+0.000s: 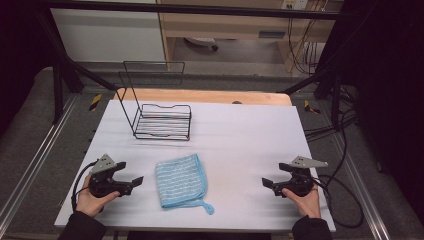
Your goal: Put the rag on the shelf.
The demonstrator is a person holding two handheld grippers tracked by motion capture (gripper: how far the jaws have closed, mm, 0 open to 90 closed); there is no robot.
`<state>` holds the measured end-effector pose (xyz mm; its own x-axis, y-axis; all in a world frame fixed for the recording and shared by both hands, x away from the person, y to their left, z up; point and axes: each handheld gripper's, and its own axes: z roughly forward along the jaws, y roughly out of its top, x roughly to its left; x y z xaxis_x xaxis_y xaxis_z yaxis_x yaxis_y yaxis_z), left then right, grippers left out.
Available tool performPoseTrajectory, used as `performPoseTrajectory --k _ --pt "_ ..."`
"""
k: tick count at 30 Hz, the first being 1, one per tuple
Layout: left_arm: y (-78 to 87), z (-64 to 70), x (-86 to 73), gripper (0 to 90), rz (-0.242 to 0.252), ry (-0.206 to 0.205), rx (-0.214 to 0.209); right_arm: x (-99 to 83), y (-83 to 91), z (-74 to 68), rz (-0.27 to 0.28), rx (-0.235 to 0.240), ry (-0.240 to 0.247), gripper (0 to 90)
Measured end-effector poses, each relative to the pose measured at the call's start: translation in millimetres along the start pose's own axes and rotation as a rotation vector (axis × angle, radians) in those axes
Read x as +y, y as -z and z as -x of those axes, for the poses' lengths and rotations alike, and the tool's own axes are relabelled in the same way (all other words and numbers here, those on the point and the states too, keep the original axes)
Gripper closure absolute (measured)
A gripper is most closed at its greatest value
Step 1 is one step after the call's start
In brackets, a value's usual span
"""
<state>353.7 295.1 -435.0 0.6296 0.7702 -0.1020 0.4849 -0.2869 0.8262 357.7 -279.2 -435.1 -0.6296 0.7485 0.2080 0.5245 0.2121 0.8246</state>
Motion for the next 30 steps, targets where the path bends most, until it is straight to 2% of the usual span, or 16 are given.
performPoseTrajectory --k 6,15,21,24,28,30 --pt "-1.3 2.4 1.6 8.6 -0.008 -0.004 -0.004 0.0 -0.5 -0.3 0.0 0.002 -0.003 1.0" --pt "-6.6 7.9 7.4 10.4 -0.02 0.021 -0.007 1.2 -2.0 -2.6 -0.007 -0.007 0.003 1.1" --pt "-9.6 13.9 16.5 18.0 -0.02 0.045 -0.012 1.4 -5.5 -5.4 -0.021 -0.01 0.014 1.1" --pt "-13.7 17.1 23.3 21.2 -0.026 0.06 0.001 1.4 -6.1 -6.1 -0.023 -0.007 0.015 1.2" --pt "-20.6 21.2 31.6 26.5 -0.045 0.052 0.025 1.5 -7.3 -7.1 -0.022 -0.007 0.016 1.2" --pt "-24.4 21.8 34.9 31.9 -0.052 0.06 0.032 1.6 -8.3 -8.0 -0.028 -0.007 0.015 1.2"
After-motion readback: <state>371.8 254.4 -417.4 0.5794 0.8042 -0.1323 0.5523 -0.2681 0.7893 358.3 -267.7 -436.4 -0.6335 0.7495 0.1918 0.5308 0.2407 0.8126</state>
